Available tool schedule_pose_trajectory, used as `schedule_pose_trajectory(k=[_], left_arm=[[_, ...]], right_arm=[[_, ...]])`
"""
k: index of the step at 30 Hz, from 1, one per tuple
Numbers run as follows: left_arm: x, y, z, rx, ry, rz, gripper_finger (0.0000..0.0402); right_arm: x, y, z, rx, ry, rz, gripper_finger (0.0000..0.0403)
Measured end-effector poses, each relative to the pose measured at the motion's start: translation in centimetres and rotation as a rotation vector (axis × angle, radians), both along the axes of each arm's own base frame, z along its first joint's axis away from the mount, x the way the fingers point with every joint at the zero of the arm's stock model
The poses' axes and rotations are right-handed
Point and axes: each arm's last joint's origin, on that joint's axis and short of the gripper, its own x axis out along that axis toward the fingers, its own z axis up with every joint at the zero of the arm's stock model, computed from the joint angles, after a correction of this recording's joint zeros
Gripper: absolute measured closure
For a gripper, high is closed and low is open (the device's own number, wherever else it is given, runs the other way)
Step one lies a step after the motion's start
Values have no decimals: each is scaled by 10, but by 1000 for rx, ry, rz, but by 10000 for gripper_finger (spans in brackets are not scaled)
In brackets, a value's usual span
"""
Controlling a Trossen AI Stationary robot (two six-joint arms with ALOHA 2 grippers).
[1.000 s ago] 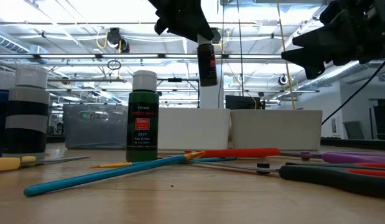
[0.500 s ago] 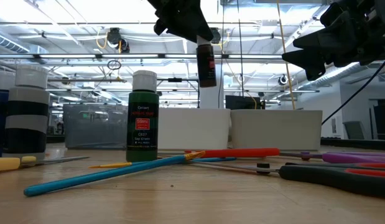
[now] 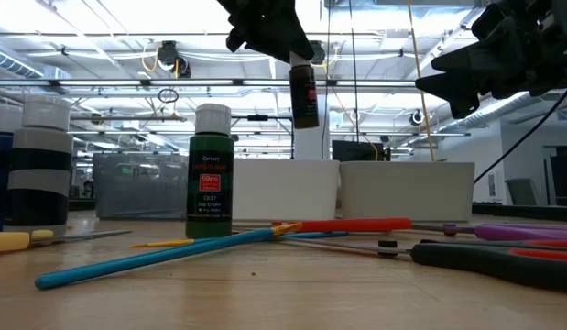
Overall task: Pick & Place Paint Supplies
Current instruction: Put the brown paint bottle into the white bin
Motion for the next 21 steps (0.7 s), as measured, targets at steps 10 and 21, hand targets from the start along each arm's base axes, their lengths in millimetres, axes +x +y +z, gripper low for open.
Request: schedule_pose_trajectory(k=[10, 21], left_arm=[[0, 0, 0, -3, -1, 2, 280], [0, 0, 0, -6, -2, 4, 280]], right_arm=[[0, 0, 0, 0, 0, 0, 213], [0, 0, 0, 0, 0, 0, 216]])
